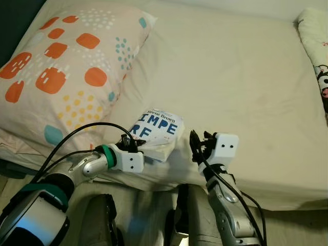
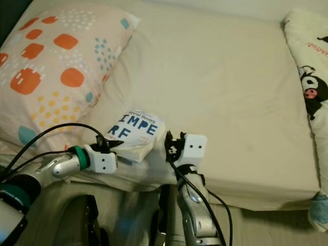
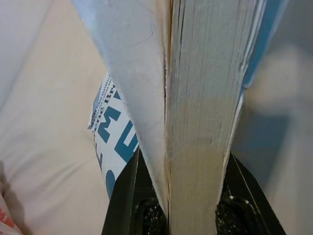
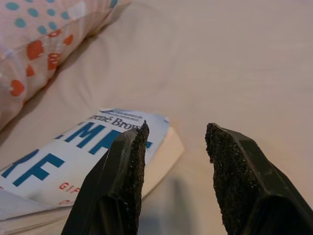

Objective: Clean up the room

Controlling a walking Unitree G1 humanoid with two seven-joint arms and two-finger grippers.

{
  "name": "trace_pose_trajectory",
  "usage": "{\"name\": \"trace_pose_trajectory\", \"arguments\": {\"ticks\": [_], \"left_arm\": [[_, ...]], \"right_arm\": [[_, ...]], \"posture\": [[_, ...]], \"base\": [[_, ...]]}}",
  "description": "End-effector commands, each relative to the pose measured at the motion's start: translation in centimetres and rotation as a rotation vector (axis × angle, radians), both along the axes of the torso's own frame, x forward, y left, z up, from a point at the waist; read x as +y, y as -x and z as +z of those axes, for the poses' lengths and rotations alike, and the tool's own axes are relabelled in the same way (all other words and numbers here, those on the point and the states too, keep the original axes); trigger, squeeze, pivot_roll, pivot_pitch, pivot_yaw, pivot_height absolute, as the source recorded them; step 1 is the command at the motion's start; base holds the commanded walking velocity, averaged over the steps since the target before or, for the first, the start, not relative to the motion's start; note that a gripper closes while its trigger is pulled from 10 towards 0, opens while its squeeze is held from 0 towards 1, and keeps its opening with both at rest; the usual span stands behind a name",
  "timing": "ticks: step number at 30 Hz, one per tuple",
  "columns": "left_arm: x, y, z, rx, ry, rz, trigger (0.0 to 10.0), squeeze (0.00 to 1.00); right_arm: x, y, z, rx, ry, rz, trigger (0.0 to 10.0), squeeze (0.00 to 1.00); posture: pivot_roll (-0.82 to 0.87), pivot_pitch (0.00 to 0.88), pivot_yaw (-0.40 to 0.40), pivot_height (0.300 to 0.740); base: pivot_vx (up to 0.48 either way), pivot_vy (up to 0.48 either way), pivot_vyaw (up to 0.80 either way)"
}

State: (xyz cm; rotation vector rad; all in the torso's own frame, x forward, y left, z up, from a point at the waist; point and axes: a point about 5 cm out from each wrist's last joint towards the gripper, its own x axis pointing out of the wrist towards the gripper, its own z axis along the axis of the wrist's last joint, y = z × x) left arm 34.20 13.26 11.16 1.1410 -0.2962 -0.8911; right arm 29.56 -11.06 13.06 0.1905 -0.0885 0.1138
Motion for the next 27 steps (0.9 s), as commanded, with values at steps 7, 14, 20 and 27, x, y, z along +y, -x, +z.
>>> {"name": "trace_pose_trajectory", "arguments": {"ticks": [7,14,20,27], "left_arm": [[0.1,1.1,-2.2,0.077,-0.141,-0.057,10.0,0.00],[1.7,0.4,-2.1,-0.089,-0.260,0.016,4.8,0.00],[4.1,-0.5,-1.4,-0.182,-0.320,0.129,0.0,0.00],[3.3,-1.9,2.4,-0.433,-0.200,0.147,10.0,0.00]], "right_arm": [[0.4,0.0,-0.8,0.025,-0.022,-0.003,10.0,0.00],[0.4,0.0,-0.9,0.026,-0.023,-0.005,10.0,0.00],[0.3,-0.1,-0.9,0.020,-0.025,-0.011,10.0,0.00],[0.3,-0.3,-0.9,0.003,-0.025,-0.013,10.0,0.00]], "posture": [[0.06,0.224,-0.015,0.585],[0.06,0.226,-0.014,0.585],[0.06,0.223,-0.012,0.585],[0.06,0.157,-0.003,0.585]], "base": [[0.000,0.000,0.00],[0.000,0.000,0.00],[0.000,0.000,0.00],[0.000,0.000,0.00]]}}
